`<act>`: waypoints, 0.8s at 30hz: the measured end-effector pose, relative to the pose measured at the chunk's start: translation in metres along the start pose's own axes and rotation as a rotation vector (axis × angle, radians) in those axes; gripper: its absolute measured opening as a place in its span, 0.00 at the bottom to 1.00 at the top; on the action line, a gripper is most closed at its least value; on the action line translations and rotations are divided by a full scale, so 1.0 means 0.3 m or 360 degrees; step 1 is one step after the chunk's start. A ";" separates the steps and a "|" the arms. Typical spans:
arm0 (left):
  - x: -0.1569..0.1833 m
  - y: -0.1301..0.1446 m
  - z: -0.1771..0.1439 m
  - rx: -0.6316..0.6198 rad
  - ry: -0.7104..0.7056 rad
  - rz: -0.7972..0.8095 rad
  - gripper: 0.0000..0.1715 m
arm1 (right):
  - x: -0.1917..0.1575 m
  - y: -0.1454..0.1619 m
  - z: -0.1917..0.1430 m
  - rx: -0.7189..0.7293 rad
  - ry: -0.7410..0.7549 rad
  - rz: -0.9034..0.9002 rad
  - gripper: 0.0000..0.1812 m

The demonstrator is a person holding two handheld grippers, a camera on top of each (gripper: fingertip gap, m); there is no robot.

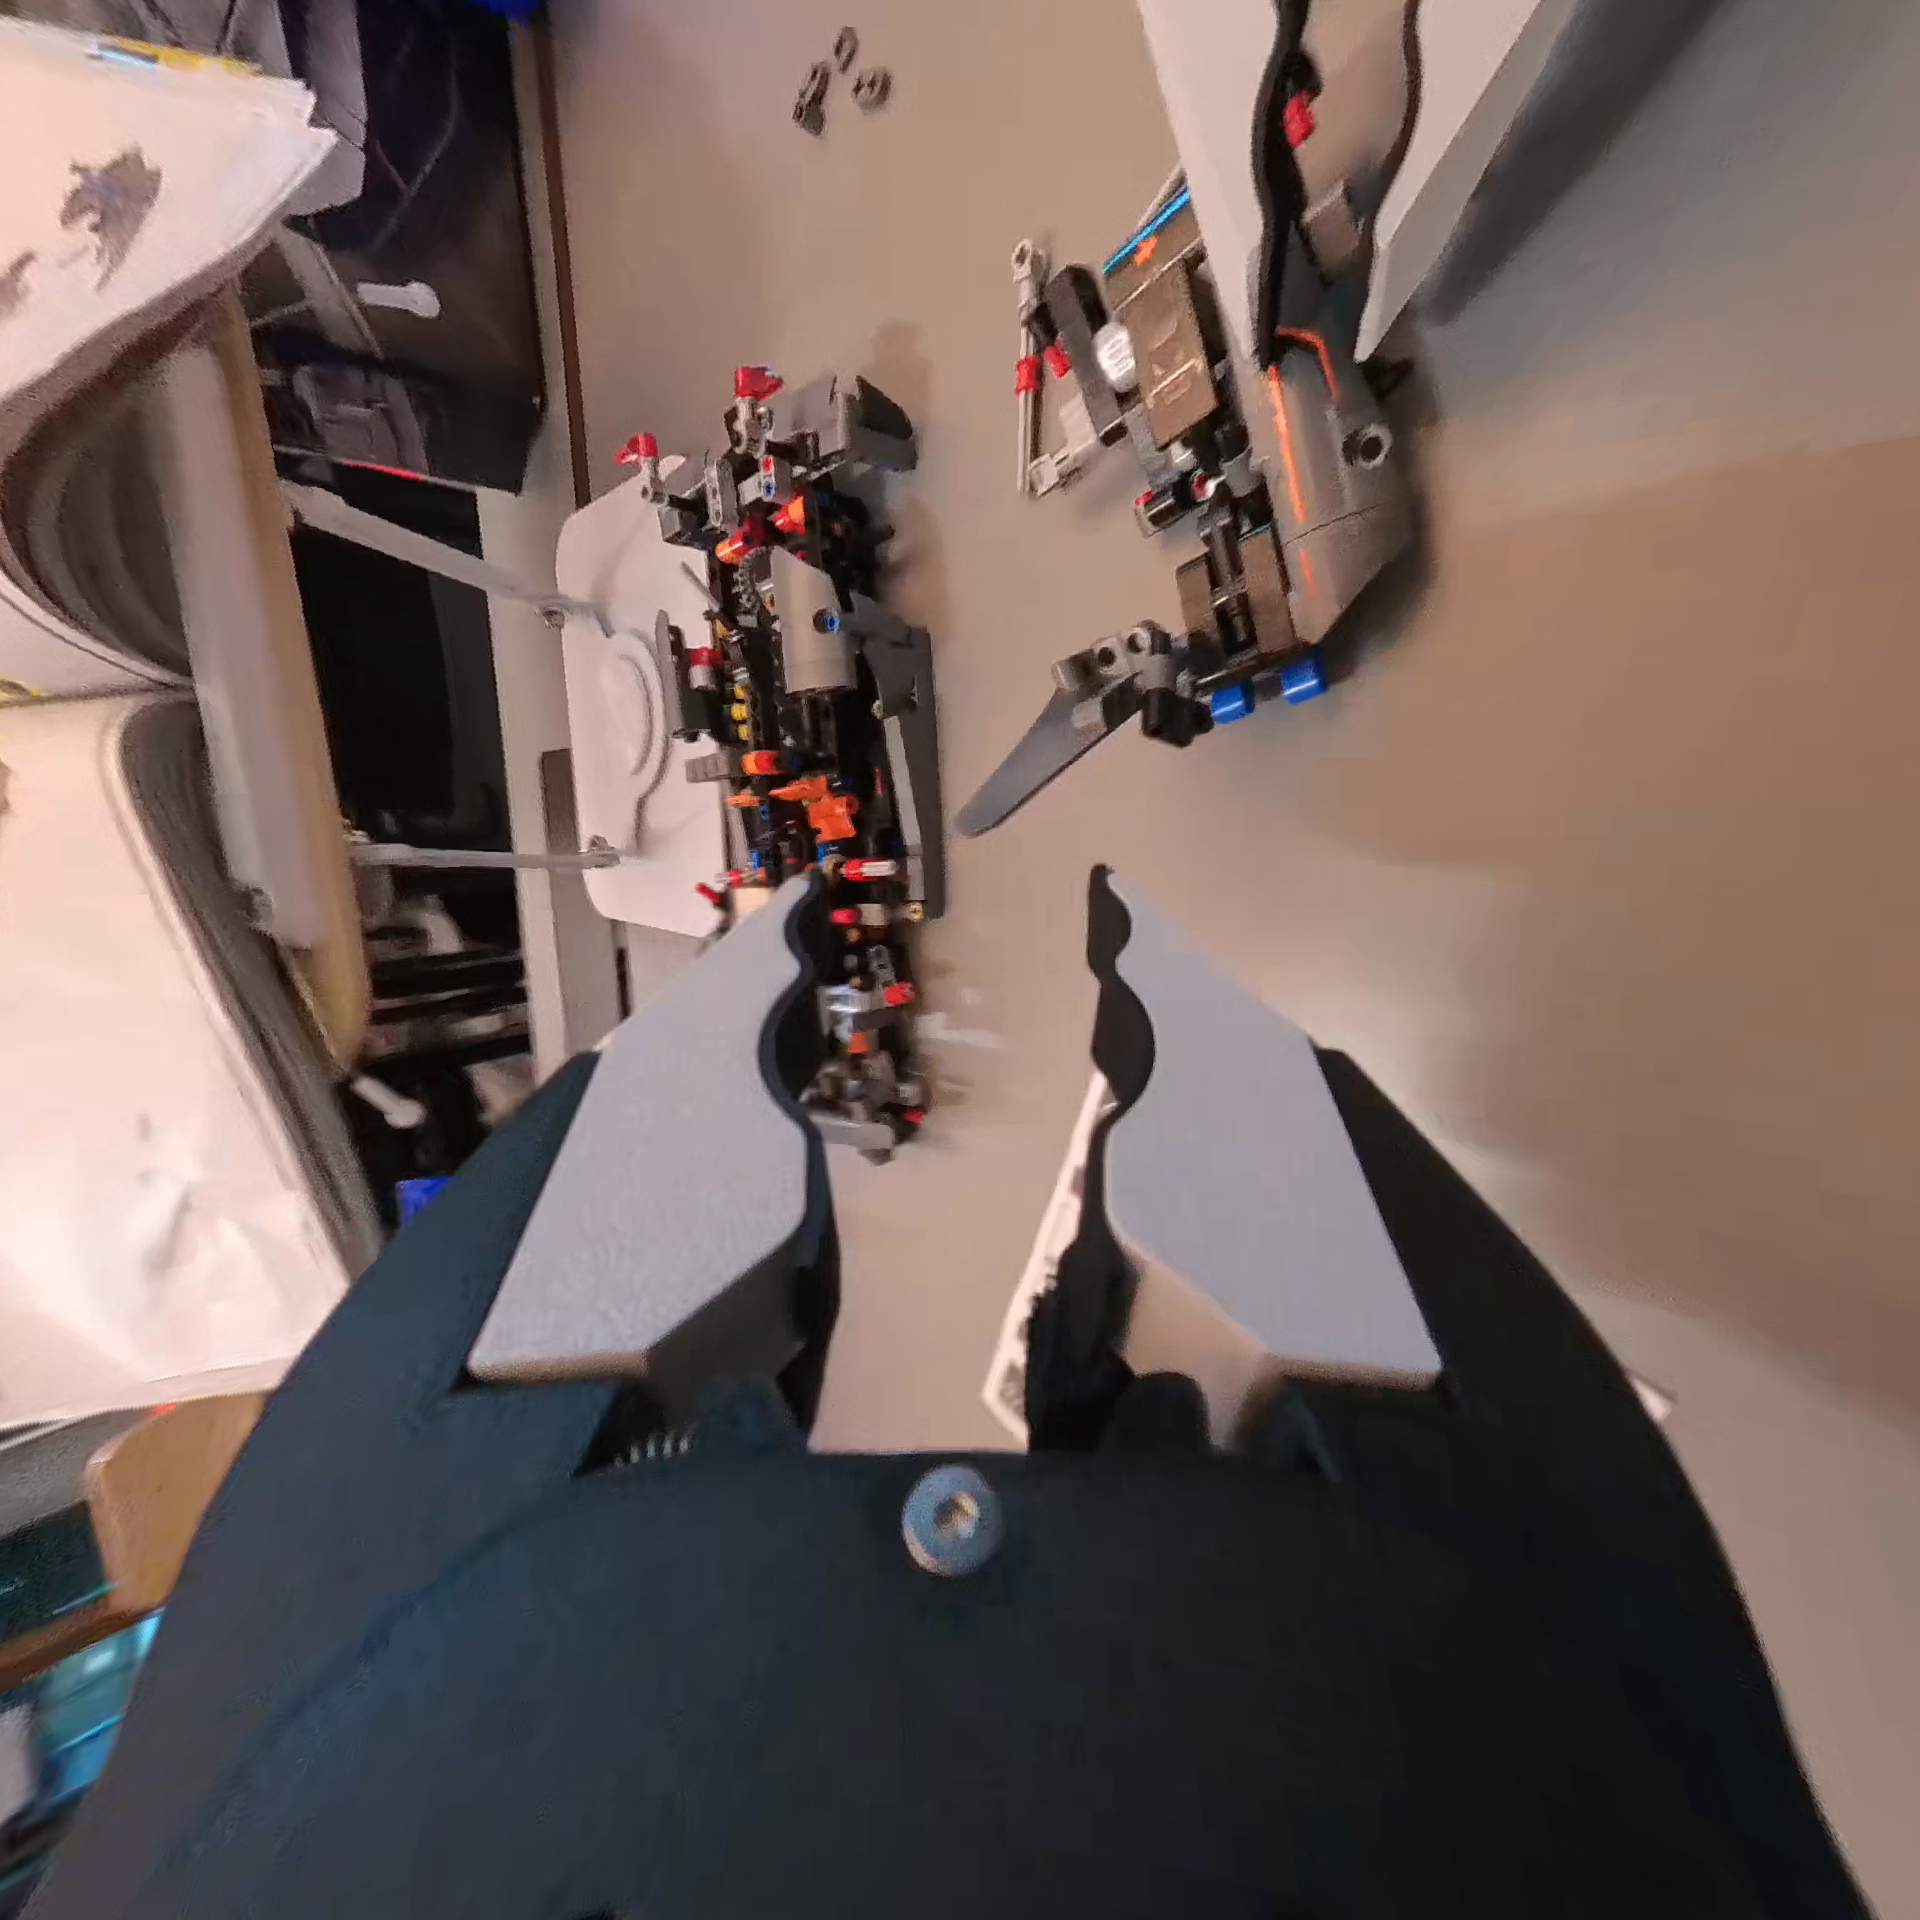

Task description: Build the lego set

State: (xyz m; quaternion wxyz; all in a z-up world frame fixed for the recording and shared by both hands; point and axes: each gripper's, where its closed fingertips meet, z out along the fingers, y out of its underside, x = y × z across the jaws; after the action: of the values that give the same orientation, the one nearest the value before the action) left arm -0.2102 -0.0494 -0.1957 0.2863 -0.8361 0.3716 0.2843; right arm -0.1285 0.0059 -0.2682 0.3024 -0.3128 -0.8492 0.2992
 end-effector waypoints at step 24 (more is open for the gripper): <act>0.062 -0.035 0.019 0.0522 0.0137 -0.1031 0.25 | 0.031 -0.027 -0.131 0.0059 0.0121 0.0036 0.12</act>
State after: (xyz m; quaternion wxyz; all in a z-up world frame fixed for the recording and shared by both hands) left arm -0.1930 -0.0480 -0.2095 0.4758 -0.8646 0.1400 0.0800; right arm -0.1095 0.0199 -0.2344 0.3368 -0.3279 -0.8279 0.3061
